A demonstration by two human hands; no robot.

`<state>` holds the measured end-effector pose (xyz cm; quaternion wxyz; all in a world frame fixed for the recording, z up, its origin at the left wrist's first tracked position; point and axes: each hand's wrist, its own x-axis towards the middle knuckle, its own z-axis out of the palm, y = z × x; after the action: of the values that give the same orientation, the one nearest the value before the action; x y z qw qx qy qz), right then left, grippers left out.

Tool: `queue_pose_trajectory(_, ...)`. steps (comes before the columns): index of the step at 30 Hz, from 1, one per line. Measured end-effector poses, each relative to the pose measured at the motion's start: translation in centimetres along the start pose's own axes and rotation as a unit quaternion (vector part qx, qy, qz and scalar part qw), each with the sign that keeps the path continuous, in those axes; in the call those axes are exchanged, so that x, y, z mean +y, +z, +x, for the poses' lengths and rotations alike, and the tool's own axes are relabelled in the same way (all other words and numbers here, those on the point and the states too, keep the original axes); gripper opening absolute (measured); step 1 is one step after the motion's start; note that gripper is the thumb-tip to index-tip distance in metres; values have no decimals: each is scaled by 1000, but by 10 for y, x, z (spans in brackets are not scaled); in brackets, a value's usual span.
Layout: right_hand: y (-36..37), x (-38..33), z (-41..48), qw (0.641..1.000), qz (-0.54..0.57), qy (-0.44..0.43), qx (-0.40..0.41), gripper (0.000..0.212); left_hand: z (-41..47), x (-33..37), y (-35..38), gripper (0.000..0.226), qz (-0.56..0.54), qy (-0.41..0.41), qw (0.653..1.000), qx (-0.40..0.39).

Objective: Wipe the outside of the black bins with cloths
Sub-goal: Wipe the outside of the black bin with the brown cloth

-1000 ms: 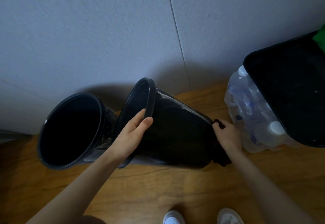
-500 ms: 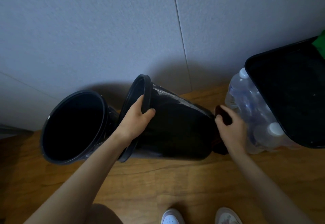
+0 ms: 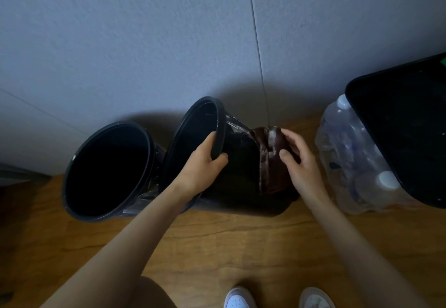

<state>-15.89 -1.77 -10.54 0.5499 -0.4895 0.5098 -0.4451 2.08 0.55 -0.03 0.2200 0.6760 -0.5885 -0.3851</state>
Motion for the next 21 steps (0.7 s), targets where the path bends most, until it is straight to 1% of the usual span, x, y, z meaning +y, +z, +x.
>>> queue_pose_trajectory(2,1,5,-1,998,-57,0,-19,57,0,-1,1,36,-2,-1,1000,-3)
queue_pose_trajectory(3,3,6,-2,994,-104,-8,-26,62,0,-2,1,36,-3,-1,1000,-4)
queue_pose_trajectory(6,13,7,-5,962,-260,-65,-43,67,-1,-2,2,34,-19,6,1000,-11)
queue_pose_trajectory(8,20,5,-7,949,-303,-76,-54,66,-3,-3,1,32,-45,7,999,-13)
queue_pose_trajectory(10,28,5,-13,945,-314,-86,-19,64,-4,-3,0,33,-70,8,997,-18)
queue_pose_trajectory(12,38,7,-27,942,-315,-110,30,66,-5,-4,0,34,-79,13,997,-24)
queue_pose_trajectory(13,43,7,-34,942,-309,-126,42,67,-4,-5,0,36,-84,14,996,-27)
queue_pose_trajectory(15,54,2,-45,948,-280,-148,36,70,-4,-7,0,36,-94,9,995,-35)
queue_pose_trajectory(17,62,-9,-47,950,-254,-179,21,68,-5,-9,-1,35,-97,10,994,-49)
queue_pose_trajectory(19,66,-20,-42,944,-251,-217,0,63,-6,-10,-2,38,-98,18,993,-59)
queue_pose_trajectory(21,67,-25,-36,935,-264,-237,-24,59,-6,-9,-5,42,-100,23,993,-66)
